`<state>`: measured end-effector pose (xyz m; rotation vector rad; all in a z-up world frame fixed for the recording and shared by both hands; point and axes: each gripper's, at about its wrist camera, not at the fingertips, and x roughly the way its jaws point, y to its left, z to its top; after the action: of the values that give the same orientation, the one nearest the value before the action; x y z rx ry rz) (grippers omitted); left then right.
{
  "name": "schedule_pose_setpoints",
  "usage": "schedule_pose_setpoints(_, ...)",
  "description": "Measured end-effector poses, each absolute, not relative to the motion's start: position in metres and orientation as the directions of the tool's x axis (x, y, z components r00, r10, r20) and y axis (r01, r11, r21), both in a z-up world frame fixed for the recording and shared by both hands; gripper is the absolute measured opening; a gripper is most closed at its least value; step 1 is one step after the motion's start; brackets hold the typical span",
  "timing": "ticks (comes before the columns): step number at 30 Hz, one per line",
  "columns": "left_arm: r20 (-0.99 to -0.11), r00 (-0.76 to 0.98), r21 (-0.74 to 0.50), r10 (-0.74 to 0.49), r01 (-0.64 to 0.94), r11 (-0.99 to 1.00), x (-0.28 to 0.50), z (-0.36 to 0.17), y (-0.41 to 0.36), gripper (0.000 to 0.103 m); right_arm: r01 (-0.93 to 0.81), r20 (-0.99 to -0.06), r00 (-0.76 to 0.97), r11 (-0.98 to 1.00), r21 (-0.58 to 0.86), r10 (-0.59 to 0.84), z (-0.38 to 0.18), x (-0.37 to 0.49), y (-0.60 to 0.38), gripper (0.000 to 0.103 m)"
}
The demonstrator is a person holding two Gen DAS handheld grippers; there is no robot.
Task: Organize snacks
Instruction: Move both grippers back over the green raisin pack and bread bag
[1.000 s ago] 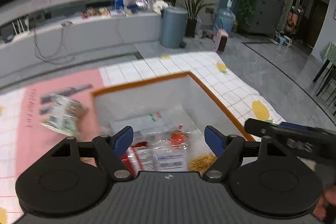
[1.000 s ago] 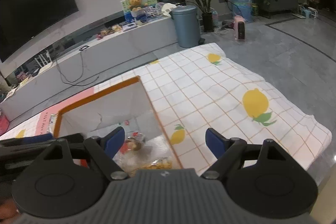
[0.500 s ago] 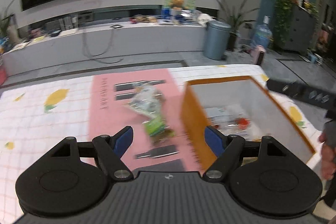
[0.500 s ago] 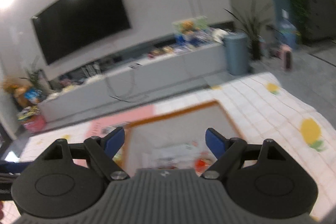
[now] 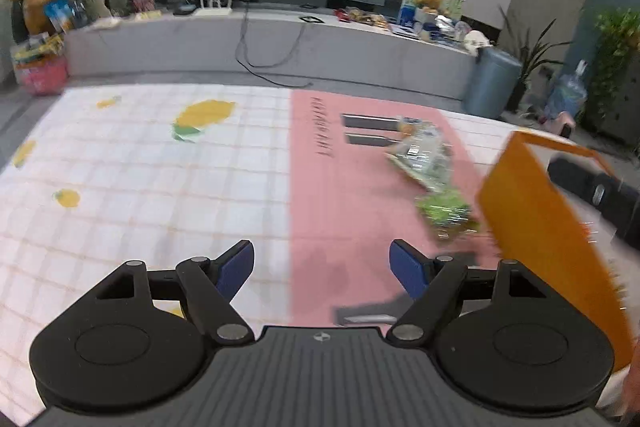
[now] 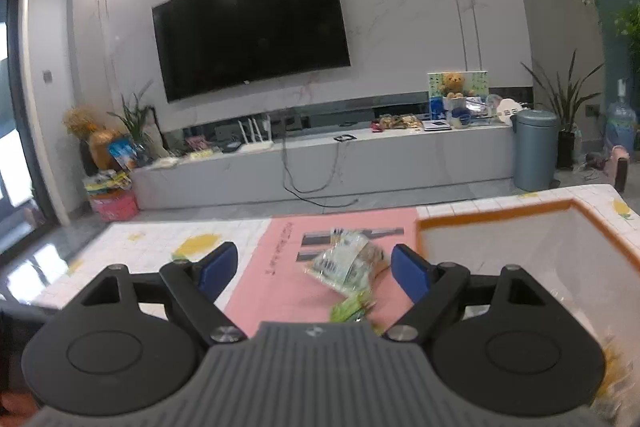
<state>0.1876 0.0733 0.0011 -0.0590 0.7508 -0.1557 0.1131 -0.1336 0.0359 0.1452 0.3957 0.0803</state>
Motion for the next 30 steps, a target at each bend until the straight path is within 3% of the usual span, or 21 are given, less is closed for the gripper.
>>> schedule_pose_setpoints(7,-0.693,0.706,-0.069,-0.146,0.137,0.988,0.209,-0.016,0.091,0.091,0.093,-0.44,0.894,0.996,0.001,-0.083,-0.028,0.142,-0.091,0.082)
schedule_pose_setpoints(11,-0.711,0.693,0.009,-0.122,0.183,0.983,0.221,-0.026,0.081,0.09,0.103,-0.419,0.895,0.986,-0.133,-0.15,-0.049,0.162,-0.079,0.091)
schedule_pose_setpoints(20,-0.717,0.676,0.033,-0.168,0.274,0.961,0.232,-0.041,0.079,0.09,0.066,-0.507,0.85,0.983,-0.169,-0.145,-0.081,0.204,-0.089,0.096)
schedule_pose_setpoints(30,-0.751,0.629,-0.06,-0.201,0.237,0.97,0.242,-0.06,0.089,0.09,0.034,-0.568,0.809,0.978,-0.207,-0.149,-0.093,0.239,-0.087,0.096)
